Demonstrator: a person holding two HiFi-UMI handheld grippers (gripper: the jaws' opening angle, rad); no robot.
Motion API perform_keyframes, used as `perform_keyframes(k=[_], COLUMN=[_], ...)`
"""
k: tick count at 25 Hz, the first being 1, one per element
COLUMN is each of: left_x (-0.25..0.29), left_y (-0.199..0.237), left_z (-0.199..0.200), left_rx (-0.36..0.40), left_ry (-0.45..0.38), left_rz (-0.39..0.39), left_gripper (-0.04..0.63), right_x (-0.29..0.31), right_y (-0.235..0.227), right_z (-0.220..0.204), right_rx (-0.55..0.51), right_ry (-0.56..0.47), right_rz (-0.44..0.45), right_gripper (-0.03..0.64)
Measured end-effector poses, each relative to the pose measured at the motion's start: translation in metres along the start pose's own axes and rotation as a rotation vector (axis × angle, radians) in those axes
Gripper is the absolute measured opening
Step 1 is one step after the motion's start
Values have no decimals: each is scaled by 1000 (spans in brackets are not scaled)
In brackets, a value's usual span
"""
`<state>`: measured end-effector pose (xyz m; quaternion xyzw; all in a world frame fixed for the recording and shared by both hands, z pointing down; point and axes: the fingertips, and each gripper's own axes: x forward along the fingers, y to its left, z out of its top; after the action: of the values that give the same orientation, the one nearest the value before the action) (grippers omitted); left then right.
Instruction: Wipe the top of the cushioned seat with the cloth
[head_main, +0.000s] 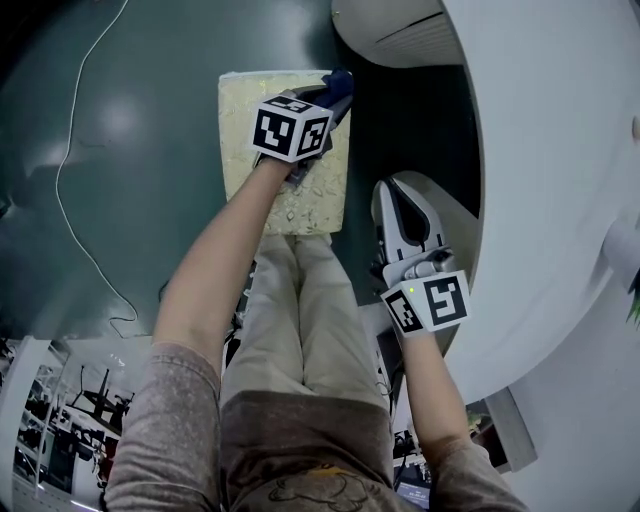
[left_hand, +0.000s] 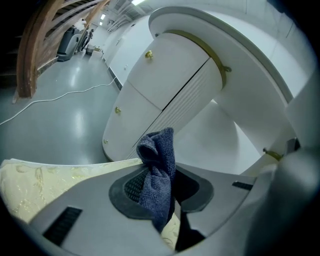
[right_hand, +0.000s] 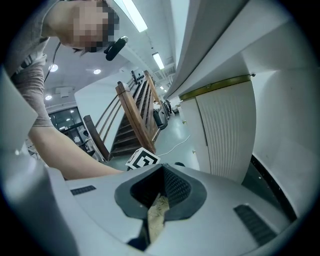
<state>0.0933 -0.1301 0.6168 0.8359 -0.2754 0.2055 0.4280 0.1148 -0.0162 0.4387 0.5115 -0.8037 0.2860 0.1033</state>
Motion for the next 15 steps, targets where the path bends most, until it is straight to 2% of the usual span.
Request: perform_keyframes(k=[10,15], left_x=[14,-2], left_y=[-49,-53], left_z=[-9,-1], left_rx=[-27,-57], left_ry=[10,-26], left_rz=[-154,-174], left_gripper=[98,98], right_x=[-3,-4], right_y=[2,2], right_z=[-2,-4], right_rx=[-2,-5], right_ry=[2,7], right_rz=[1,1], right_gripper=[-2,-2])
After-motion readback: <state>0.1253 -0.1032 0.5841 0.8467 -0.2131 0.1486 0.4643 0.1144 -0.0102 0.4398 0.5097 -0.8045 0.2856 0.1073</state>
